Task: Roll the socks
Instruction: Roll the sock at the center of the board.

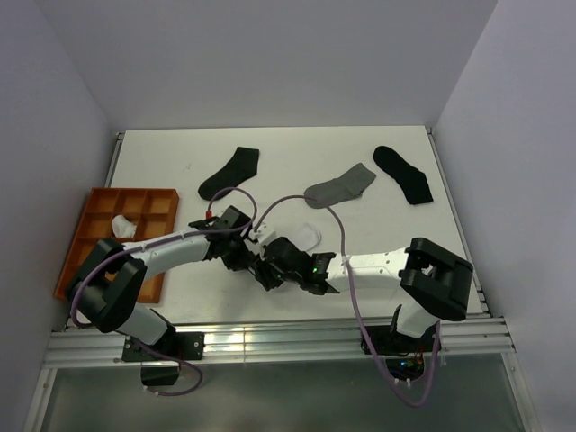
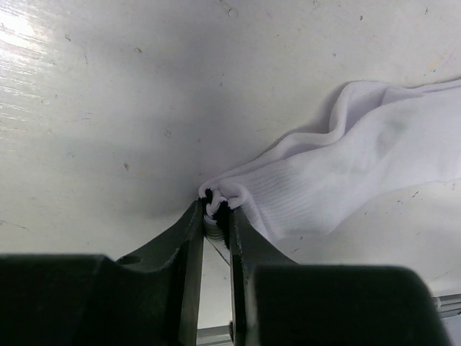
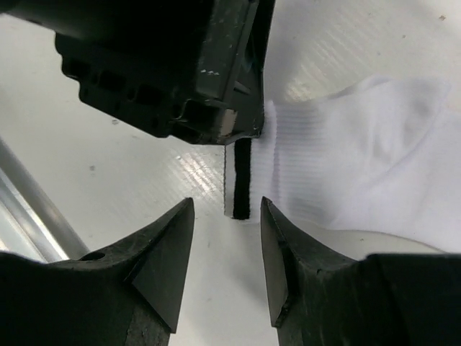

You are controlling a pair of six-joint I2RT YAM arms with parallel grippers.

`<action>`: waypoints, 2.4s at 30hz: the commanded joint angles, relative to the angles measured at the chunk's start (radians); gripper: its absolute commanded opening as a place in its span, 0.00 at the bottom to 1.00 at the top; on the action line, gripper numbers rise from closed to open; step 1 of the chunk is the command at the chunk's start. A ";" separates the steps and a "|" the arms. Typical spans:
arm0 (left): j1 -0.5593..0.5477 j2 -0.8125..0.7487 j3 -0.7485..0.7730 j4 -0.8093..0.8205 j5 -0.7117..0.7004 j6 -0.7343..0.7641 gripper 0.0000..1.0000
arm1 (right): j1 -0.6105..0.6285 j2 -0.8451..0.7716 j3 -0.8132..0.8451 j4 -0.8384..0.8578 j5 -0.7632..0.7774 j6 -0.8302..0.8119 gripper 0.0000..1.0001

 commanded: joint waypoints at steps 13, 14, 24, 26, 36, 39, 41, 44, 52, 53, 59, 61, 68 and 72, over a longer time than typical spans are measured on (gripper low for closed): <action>0.002 0.048 0.016 -0.072 -0.013 0.024 0.13 | 0.131 0.203 0.130 -0.001 0.324 -0.140 0.42; 0.013 0.047 0.010 -0.069 -0.009 0.024 0.13 | 0.140 0.214 0.133 -0.004 0.336 -0.146 0.41; 0.143 -0.082 -0.117 -0.057 0.013 0.021 0.13 | 0.187 0.311 0.217 -0.073 0.379 -0.226 0.23; 0.164 -0.101 -0.133 -0.054 0.016 0.020 0.13 | 0.192 0.317 0.217 -0.079 0.364 -0.226 0.12; 0.180 -0.237 -0.203 0.084 0.048 -0.087 0.39 | 0.083 0.274 0.220 -0.162 -0.039 -0.109 0.00; 0.180 -0.301 -0.228 0.104 0.037 -0.111 0.53 | 0.013 0.248 0.200 -0.151 -0.169 -0.069 0.00; 0.180 -0.364 -0.243 0.124 0.037 -0.131 0.58 | -0.030 0.239 0.186 -0.142 -0.255 -0.048 0.00; 0.180 -0.450 -0.294 0.175 0.002 -0.155 0.62 | -0.113 0.257 0.176 -0.105 -0.456 -0.003 0.00; 0.160 -0.561 -0.441 0.331 0.023 -0.160 0.63 | -0.283 0.318 0.124 0.062 -0.797 0.207 0.00; 0.152 -0.562 -0.455 0.357 0.023 -0.160 0.63 | -0.302 0.323 0.093 0.097 -0.825 0.277 0.00; 0.096 -0.507 -0.460 0.397 0.023 -0.158 0.59 | -0.380 0.361 0.019 0.275 -0.911 0.475 0.00; 0.076 -0.475 -0.457 0.417 0.023 -0.160 0.58 | -0.386 0.367 0.007 0.304 -0.908 0.498 0.00; 0.030 -0.392 -0.428 0.425 0.008 -0.163 0.52 | -0.400 0.395 -0.021 0.360 -0.922 0.566 0.00; 0.025 -0.352 -0.424 0.431 0.002 -0.164 0.48 | -0.405 0.410 -0.025 0.368 -0.922 0.574 0.00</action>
